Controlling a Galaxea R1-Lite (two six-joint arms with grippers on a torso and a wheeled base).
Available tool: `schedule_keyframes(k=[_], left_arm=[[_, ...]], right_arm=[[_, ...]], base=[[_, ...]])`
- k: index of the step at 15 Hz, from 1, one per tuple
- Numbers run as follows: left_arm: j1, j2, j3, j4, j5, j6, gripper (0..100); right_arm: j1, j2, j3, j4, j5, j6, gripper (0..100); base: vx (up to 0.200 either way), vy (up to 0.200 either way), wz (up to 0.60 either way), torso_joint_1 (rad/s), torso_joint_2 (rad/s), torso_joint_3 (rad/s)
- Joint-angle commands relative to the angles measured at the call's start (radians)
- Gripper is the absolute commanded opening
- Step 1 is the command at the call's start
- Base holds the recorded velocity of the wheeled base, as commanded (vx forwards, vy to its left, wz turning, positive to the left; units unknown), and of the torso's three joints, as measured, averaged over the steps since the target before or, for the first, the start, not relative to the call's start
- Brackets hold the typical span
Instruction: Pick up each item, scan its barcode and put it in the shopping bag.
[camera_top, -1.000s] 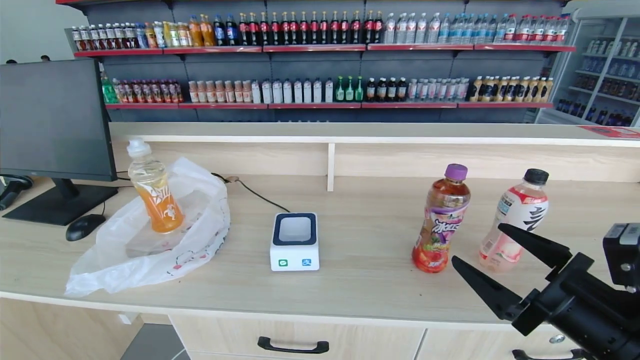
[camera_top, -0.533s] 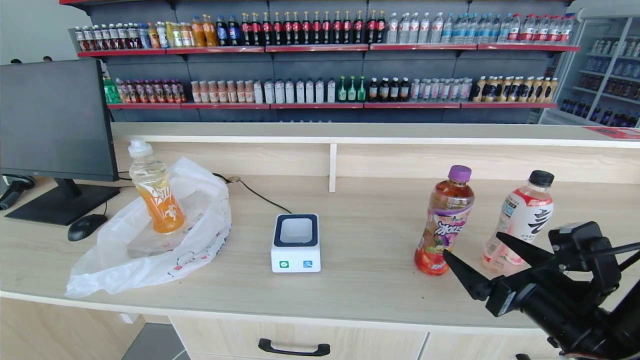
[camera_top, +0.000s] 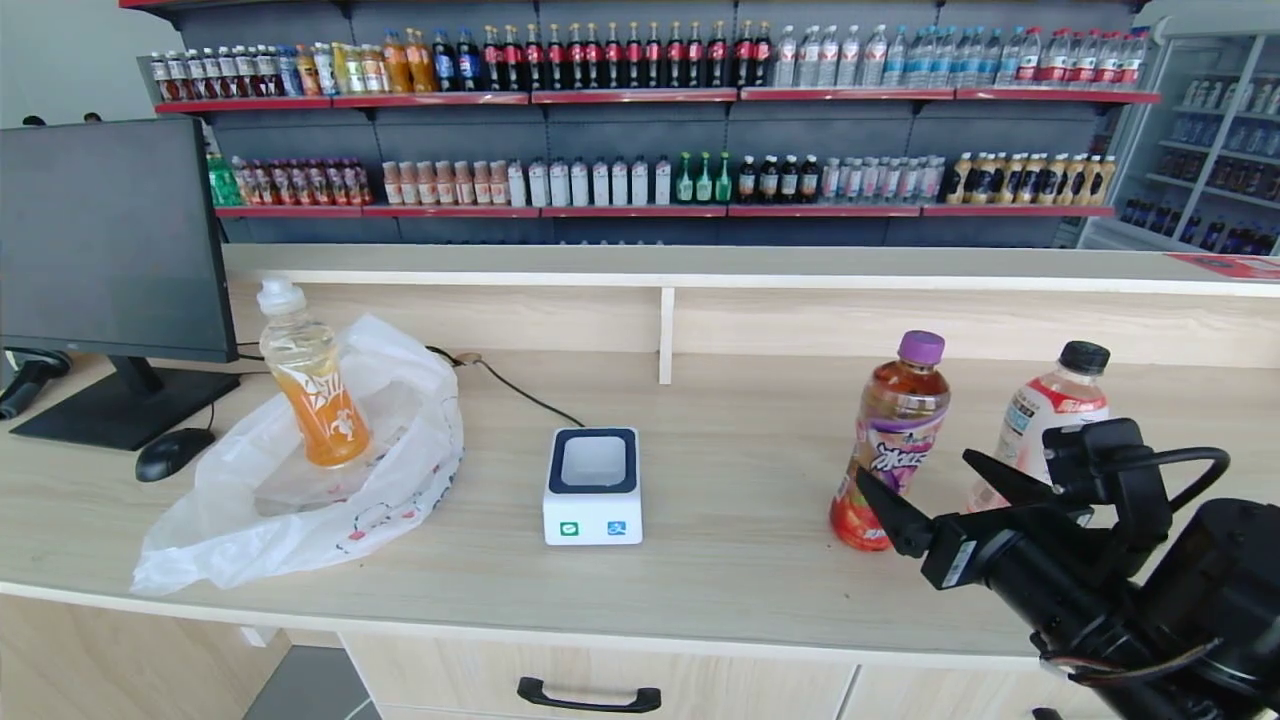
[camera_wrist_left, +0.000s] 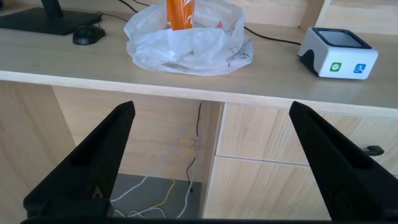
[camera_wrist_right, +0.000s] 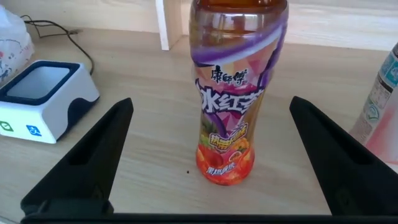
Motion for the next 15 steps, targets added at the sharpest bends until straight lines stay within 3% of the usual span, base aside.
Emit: schedule_keyframes(k=[1,7,15], left_arm=[[0.0,0.0,0.0,0.0,0.0,0.0,100],[0.0,0.0,-0.001,0.0,0.0,0.001,100],[0.0,0.0,0.0,-0.002,0.0,0.001,100]], right_arm=[[0.0,0.08,-0.033,-0.001,-0.007,0.0,100],[-0.044,0.125,-0.056,-0.001,-0.047,0.036,100],[-0.066,0.254,-0.205,-0.001,-0.069,0.05,100]], base=[[0.0,0.0,0.0,0.0,0.0,0.0],[0.0,0.0,0.0,0.0,0.0,0.0],[0.0,0.0,0.0,0.0,0.0,0.0]])
